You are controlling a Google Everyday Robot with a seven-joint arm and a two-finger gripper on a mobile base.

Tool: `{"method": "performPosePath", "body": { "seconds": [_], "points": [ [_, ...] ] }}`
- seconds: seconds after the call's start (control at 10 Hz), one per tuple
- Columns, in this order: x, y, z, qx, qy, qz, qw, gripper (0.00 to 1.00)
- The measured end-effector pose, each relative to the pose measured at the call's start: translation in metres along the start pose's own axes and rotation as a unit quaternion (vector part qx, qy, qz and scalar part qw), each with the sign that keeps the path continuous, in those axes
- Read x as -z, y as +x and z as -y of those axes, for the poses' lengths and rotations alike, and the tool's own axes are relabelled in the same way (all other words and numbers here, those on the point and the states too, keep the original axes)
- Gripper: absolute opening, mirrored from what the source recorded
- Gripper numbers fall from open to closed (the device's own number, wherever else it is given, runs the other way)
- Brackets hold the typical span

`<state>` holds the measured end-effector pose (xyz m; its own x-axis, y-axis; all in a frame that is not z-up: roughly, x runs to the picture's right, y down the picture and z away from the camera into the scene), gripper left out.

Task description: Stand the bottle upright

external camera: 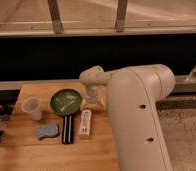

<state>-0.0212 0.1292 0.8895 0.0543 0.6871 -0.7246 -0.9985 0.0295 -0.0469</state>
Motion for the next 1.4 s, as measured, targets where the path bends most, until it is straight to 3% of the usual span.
{"method": "performPosePath", "body": {
  "seconds": [1.0,1.1,1.4],
  "points": [
    [-0.009,-0.002,-0.011,0.006,-0.006,-0.011,0.9999,0.8],
    [-0.01,-0.001,-0.01,0.006,-0.002,-0.011,0.9999,0.75],
    [-0.006,0.004,-0.008,0.0,0.011,-0.007,0.9999,0.46]
  ]
}}
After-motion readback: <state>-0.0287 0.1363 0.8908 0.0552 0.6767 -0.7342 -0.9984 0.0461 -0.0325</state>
